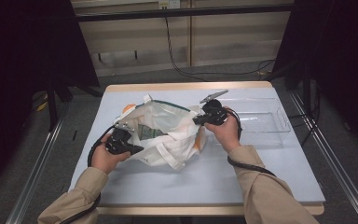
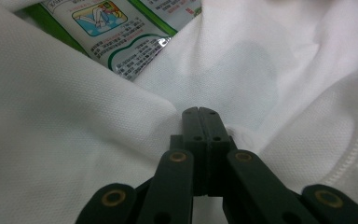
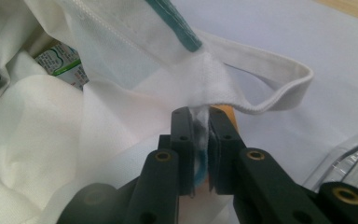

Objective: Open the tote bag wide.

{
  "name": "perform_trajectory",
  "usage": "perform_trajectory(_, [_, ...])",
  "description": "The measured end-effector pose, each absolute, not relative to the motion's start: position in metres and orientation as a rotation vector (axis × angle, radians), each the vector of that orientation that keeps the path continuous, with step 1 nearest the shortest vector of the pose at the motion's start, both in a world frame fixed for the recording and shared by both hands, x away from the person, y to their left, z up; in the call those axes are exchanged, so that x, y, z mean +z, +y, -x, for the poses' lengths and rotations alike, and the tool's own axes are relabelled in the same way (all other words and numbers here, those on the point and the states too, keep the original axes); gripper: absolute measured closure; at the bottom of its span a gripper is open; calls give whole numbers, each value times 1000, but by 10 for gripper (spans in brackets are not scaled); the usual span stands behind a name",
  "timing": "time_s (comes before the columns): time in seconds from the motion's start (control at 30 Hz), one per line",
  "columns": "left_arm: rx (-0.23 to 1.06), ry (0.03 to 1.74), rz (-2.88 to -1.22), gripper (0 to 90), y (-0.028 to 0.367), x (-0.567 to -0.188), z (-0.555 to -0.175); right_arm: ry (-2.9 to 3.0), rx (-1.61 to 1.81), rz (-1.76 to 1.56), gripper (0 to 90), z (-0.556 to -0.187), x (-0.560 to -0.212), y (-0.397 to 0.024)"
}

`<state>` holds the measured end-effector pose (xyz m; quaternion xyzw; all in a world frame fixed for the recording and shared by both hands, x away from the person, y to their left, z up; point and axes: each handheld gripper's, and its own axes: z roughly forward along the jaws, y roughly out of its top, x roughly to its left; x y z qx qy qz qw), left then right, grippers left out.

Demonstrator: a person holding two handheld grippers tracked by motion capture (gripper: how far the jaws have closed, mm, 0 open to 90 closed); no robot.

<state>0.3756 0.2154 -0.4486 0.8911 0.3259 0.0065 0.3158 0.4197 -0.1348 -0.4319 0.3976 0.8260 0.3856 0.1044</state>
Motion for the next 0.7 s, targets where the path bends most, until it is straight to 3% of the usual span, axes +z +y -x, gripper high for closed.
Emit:
perform_trajectory(0.33, [29, 864, -2304, 849, 213, -431, -379, 2414, 1161, -1141, 683, -409, -420, -139])
perform_trajectory(0.7, [48, 849, -2303, 771, 203, -420, -382, 2403, 1215, -1076, 596, -392, -401, -144])
